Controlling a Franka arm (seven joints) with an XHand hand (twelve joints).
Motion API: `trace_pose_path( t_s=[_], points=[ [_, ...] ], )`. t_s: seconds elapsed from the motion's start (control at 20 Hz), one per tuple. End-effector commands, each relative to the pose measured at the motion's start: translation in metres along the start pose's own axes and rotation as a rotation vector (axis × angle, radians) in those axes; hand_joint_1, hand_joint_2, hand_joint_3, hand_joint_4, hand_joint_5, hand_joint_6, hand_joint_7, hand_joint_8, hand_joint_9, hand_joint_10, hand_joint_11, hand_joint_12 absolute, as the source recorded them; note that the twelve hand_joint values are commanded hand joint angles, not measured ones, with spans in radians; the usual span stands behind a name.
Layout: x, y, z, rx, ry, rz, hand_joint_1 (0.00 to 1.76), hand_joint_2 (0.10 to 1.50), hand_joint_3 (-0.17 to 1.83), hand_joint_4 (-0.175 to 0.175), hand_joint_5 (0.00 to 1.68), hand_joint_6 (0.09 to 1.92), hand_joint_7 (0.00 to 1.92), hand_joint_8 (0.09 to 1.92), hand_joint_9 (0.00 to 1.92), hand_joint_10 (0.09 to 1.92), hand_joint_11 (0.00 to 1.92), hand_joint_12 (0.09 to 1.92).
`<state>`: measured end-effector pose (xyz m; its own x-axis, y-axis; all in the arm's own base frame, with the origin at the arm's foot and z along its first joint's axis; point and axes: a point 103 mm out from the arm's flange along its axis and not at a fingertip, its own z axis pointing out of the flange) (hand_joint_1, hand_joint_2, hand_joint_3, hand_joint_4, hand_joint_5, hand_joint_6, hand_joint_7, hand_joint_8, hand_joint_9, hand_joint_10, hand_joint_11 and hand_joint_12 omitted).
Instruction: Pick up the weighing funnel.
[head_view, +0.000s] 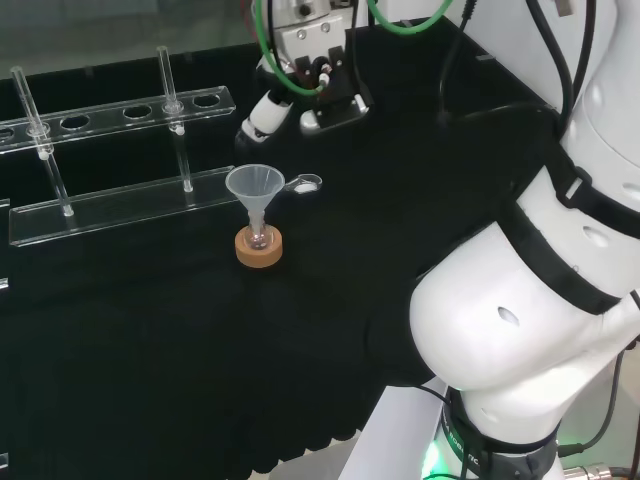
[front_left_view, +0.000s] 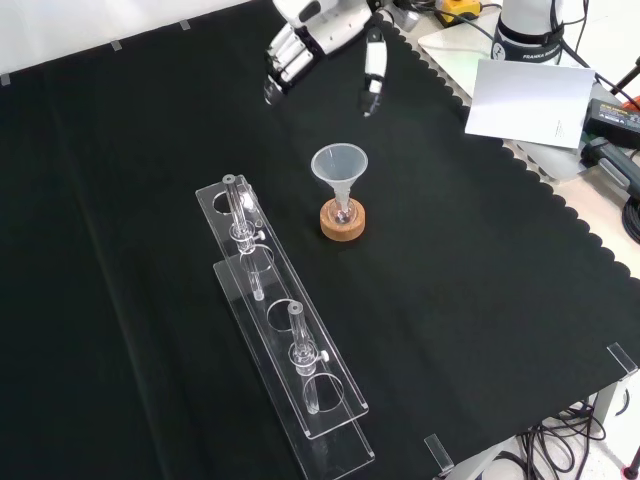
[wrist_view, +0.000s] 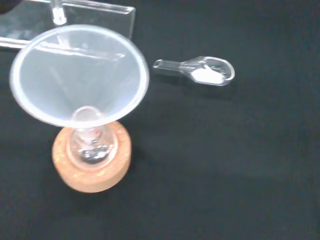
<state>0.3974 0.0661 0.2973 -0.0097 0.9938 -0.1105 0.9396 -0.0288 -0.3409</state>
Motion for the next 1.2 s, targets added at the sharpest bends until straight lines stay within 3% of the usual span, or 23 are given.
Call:
trace_pose_path(
  t_s=[0.05, 0.4, 0.7, 1.05, 1.2],
  points=[
    [-0.032, 0.003, -0.013, -0.004, 0.016, 0.042, 0.59, 0.71, 0.22, -0.044, 0.24, 0.09, 0.13, 0.67, 0.36, 0.72, 0.32, 1.44],
    [-0.058, 0.019, -0.018, -0.004, -0.002, 0.093, 0.65, 0.72, 0.29, -0.047, 0.31, 0.09, 0.19, 0.69, 0.44, 0.68, 0.35, 1.42],
    [-0.07, 0.049, -0.017, 0.028, -0.017, 0.095, 0.79, 0.67, 0.38, -0.036, 0.45, 0.09, 0.27, 0.69, 0.53, 0.63, 0.39, 1.39],
    [-0.067, 0.089, 0.01, 0.081, -0.013, 0.073, 0.83, 0.63, 0.45, -0.032, 0.5, 0.09, 0.32, 0.68, 0.57, 0.6, 0.42, 1.38],
    [-0.069, 0.104, 0.024, 0.119, -0.007, 0.038, 0.84, 0.62, 0.49, -0.033, 0.51, 0.09, 0.33, 0.67, 0.58, 0.59, 0.42, 1.37]
  ],
)
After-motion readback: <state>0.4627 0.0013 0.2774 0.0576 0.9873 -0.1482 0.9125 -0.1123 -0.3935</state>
